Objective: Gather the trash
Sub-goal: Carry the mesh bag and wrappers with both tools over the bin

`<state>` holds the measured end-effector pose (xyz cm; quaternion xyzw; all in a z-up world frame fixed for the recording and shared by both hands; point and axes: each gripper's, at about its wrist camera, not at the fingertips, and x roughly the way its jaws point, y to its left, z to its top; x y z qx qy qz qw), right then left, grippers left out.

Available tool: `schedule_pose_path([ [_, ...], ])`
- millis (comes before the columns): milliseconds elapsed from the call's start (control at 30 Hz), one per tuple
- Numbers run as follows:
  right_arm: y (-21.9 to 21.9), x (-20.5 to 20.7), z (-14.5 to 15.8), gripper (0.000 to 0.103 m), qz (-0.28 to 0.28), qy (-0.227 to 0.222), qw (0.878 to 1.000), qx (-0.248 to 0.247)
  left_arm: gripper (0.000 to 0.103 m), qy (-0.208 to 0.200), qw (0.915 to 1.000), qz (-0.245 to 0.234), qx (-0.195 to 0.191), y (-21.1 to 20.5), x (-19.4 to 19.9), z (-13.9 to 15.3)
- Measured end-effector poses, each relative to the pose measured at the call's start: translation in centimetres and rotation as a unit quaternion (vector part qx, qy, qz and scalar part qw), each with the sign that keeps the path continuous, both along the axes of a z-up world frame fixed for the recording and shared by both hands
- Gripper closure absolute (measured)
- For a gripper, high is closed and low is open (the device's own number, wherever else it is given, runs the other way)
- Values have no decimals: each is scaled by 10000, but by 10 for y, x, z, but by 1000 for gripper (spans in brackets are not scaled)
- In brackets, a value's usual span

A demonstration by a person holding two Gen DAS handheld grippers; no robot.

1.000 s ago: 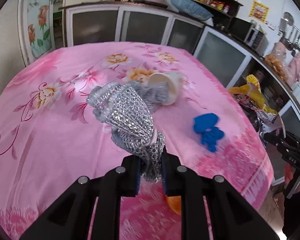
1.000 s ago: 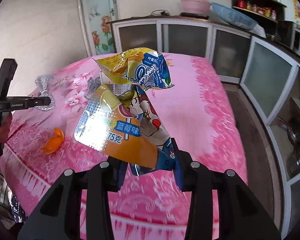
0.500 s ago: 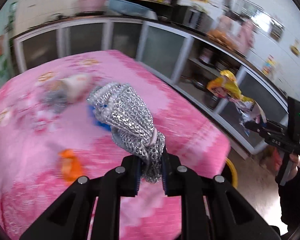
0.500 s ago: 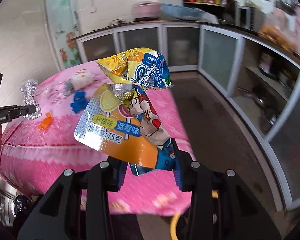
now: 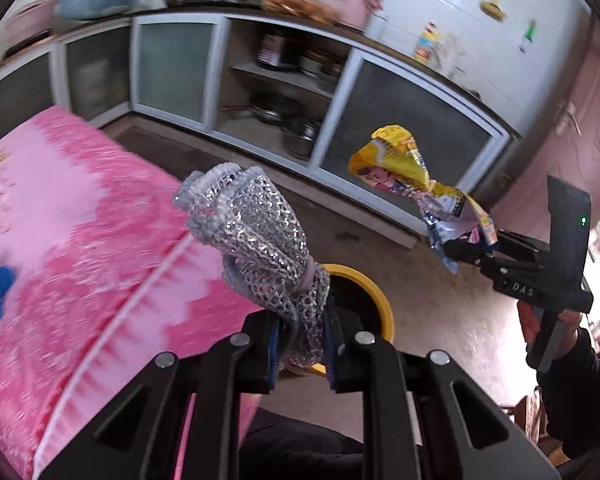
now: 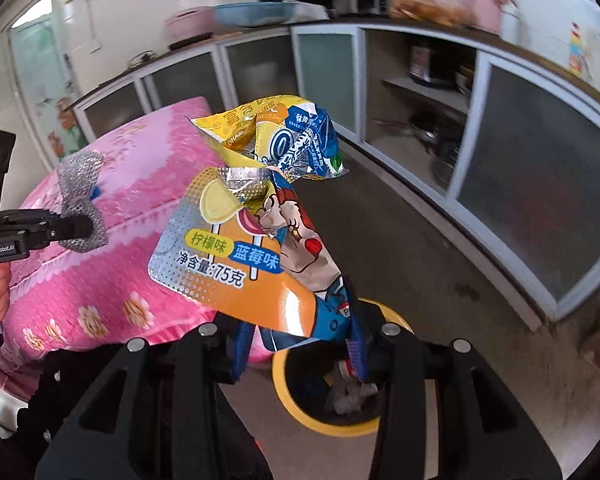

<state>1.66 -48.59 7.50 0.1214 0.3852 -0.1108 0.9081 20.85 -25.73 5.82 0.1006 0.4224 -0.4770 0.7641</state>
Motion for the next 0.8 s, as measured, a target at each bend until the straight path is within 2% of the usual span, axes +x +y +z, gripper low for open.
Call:
schedule_pose_path([
  [233,-19,-30,-37,66,-241,331,9987,287,87,137,9989,-415,149,-55,-13,-17],
  [533,-43,-46,-81,66,-575,741,9932,693,87,305,9953,-801,446,-108,-27,-52],
  [800,-56,-48,-132,66,-788,1356,9836,896,86,345,9888,-1108,943,-163,-48,-102],
])
